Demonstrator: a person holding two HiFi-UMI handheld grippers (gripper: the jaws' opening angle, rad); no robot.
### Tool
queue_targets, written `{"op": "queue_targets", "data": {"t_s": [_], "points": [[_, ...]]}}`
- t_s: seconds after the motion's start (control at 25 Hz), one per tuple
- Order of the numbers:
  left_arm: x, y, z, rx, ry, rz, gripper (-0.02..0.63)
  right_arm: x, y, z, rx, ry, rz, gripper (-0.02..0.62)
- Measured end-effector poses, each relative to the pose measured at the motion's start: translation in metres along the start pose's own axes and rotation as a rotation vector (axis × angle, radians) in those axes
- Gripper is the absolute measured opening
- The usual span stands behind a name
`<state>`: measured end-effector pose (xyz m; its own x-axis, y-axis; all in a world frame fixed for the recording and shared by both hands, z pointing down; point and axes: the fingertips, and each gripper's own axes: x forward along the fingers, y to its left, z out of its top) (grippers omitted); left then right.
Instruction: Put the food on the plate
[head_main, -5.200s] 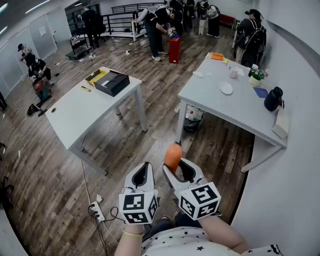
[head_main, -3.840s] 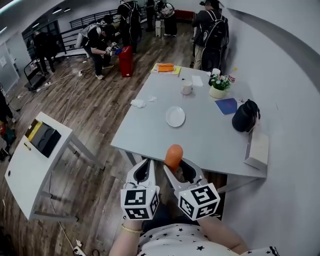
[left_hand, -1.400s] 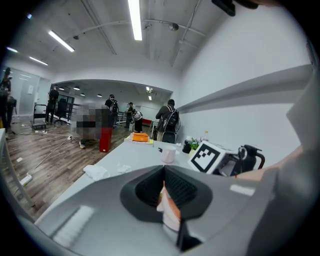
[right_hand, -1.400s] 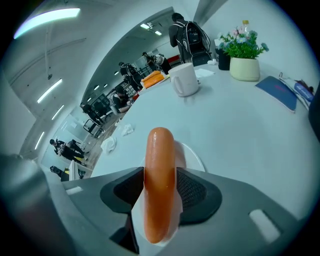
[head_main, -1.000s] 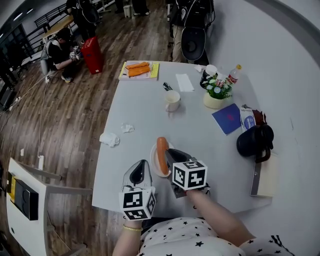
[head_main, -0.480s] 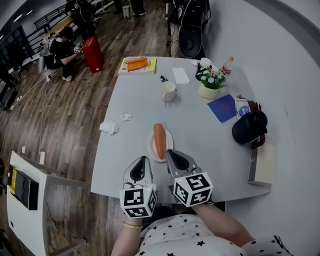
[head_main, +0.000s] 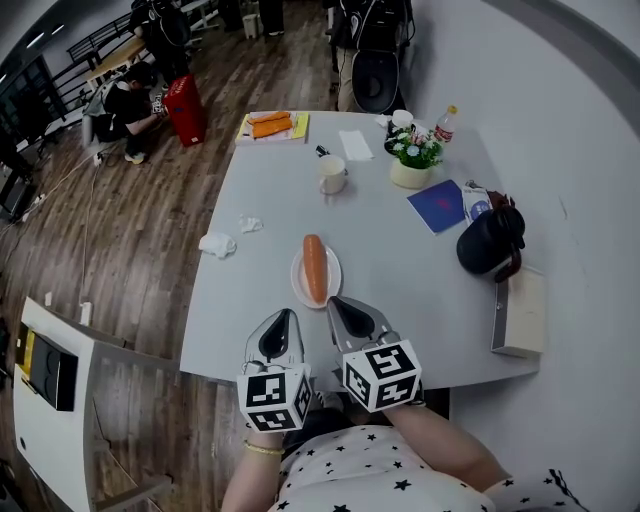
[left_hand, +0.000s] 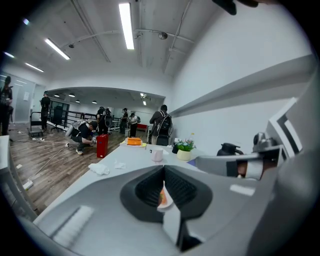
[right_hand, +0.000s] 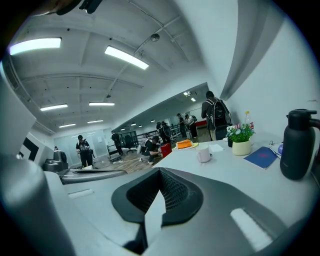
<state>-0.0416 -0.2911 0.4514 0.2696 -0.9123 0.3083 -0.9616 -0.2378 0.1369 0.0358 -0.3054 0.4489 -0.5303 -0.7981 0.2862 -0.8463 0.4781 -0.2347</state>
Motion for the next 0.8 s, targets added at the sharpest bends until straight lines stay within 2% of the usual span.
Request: {"op": "queue_targets", "data": {"t_s": [0.8], "points": [[-0.013,-0.014,0.006,0.019,-0.017,-0.009,0.008,-0.023,0.004,0.000,-0.011,-0.008,-0.006,-0.003]]}}
